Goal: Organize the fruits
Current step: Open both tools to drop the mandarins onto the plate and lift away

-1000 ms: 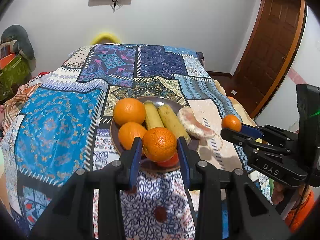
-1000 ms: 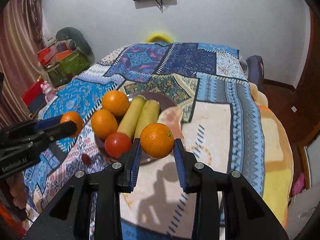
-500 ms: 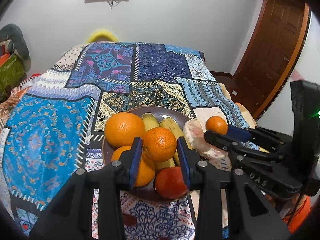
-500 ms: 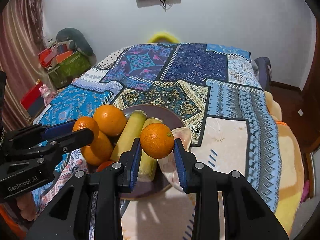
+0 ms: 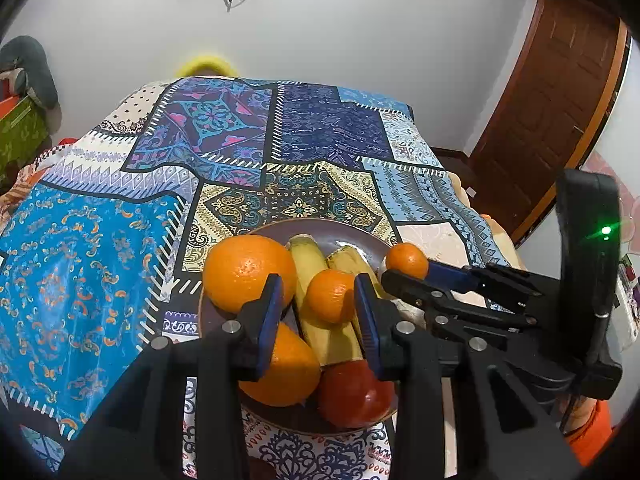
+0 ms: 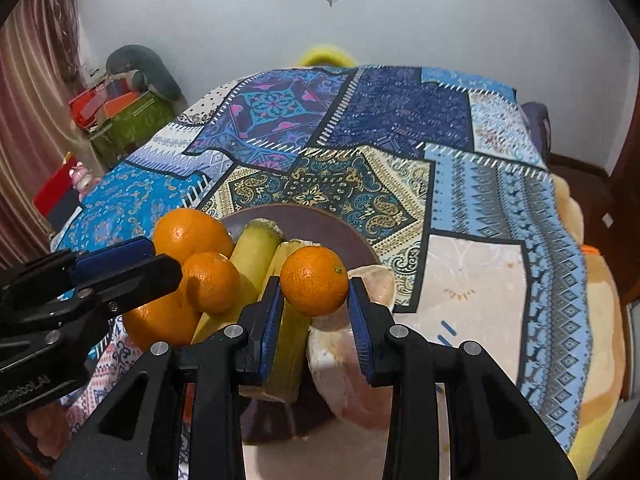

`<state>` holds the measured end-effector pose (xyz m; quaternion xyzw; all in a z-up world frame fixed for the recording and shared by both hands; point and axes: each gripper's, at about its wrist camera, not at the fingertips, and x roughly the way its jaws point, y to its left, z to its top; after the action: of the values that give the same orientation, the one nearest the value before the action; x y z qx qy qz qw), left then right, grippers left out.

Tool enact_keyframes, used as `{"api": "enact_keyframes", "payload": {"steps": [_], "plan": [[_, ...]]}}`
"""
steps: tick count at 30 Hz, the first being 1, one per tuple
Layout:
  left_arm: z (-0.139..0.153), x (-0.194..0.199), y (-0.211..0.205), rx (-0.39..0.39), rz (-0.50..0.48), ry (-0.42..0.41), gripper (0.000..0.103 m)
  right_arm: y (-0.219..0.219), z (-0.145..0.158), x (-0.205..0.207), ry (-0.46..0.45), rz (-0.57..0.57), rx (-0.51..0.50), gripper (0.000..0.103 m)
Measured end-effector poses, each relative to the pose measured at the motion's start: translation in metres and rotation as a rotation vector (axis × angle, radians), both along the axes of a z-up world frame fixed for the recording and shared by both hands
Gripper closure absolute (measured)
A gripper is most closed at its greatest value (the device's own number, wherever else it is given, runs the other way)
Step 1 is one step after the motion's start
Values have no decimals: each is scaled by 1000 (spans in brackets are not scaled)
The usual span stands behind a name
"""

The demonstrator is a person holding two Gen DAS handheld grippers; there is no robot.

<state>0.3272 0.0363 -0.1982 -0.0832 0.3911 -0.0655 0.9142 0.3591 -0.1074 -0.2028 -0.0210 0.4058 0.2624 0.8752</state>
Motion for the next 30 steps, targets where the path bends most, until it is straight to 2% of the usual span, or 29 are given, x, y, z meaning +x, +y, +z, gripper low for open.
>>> {"api": "enact_keyframes", "payload": {"steps": [4,8,20,30], "plan": [[-1,-1,3,-1,3,3,67,2,-9,2,33,4,-8,73],[-3,-5,3,11,5,12,67,-2,-9,0,38,-10,0,57],[22,-45,10,45,28,-10,67,-14,14,-33,-1,-21,-31,56],[48,-98,19,88,63,-43,60,-17,41,-77,-41,-12,-32,56]]}}
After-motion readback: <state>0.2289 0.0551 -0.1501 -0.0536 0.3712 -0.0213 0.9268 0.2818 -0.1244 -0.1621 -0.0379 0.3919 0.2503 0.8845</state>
